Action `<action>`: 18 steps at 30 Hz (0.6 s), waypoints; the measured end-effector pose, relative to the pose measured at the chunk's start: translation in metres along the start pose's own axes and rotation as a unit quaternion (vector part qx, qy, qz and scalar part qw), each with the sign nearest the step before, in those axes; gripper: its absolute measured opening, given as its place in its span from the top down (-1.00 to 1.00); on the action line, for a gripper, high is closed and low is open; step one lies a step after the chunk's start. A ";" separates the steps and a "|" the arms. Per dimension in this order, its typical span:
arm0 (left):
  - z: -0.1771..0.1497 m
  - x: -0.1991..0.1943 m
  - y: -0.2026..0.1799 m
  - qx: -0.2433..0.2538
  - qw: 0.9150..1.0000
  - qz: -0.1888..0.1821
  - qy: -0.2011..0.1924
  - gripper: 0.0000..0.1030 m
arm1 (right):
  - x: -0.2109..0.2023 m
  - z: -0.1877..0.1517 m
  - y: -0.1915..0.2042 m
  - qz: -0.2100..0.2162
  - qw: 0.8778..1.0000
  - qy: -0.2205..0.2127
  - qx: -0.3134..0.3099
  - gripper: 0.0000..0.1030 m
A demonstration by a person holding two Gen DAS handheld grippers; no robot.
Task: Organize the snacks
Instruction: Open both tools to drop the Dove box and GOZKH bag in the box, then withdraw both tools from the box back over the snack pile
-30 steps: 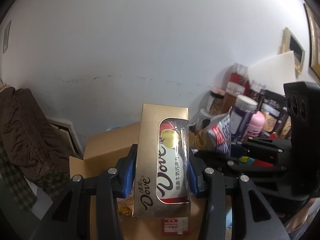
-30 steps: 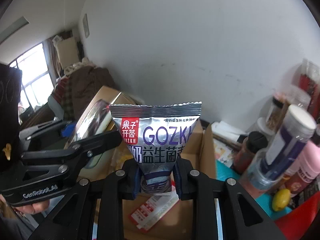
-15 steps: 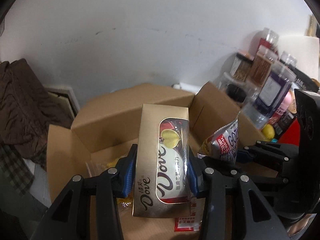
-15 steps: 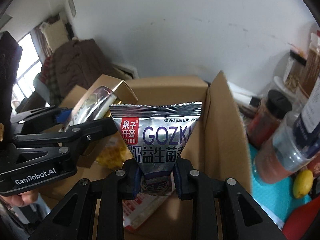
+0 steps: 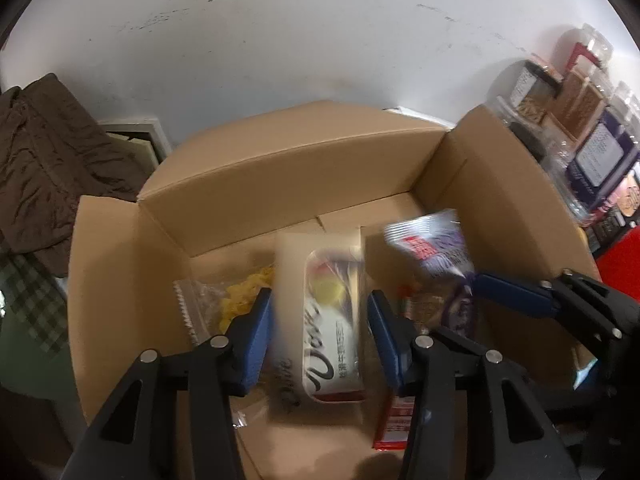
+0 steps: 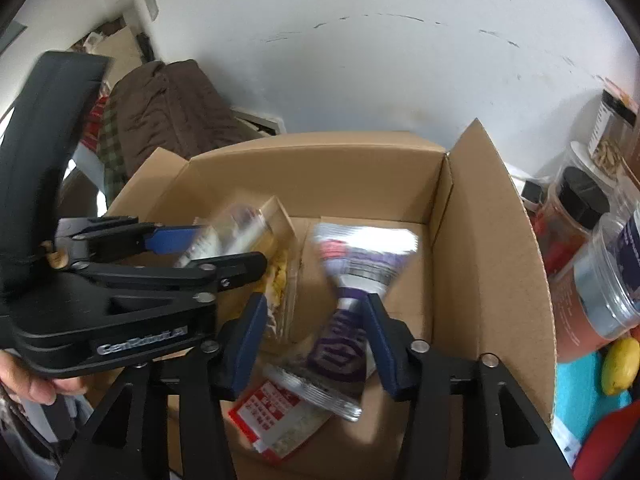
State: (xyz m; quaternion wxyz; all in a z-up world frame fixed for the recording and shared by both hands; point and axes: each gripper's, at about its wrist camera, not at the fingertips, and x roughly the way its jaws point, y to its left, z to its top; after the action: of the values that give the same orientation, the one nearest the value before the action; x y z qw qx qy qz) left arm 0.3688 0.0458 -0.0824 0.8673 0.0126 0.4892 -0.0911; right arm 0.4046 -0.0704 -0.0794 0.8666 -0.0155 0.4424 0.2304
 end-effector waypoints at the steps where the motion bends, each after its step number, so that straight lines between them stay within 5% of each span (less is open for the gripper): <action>1: 0.000 -0.001 0.001 -0.001 1.000 -0.006 -0.001 0.07 | 0.000 0.000 0.001 0.000 1.000 -0.001 -0.001 -0.01; 6: -0.001 -0.013 -0.001 0.004 1.000 0.014 -0.017 0.07 | -0.003 0.001 0.001 -0.004 1.000 -0.003 0.001 -0.05; 18: -0.005 -0.064 -0.007 0.004 0.997 -0.004 -0.073 0.07 | -0.036 0.010 0.009 -0.030 0.999 -0.030 -0.007 -0.16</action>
State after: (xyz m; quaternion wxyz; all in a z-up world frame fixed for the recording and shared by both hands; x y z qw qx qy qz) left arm 0.3309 0.0493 -0.0302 0.9003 0.0070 0.4243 -0.0973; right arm 0.3909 -0.0741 -0.0437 0.8857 -0.0282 0.4140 0.2083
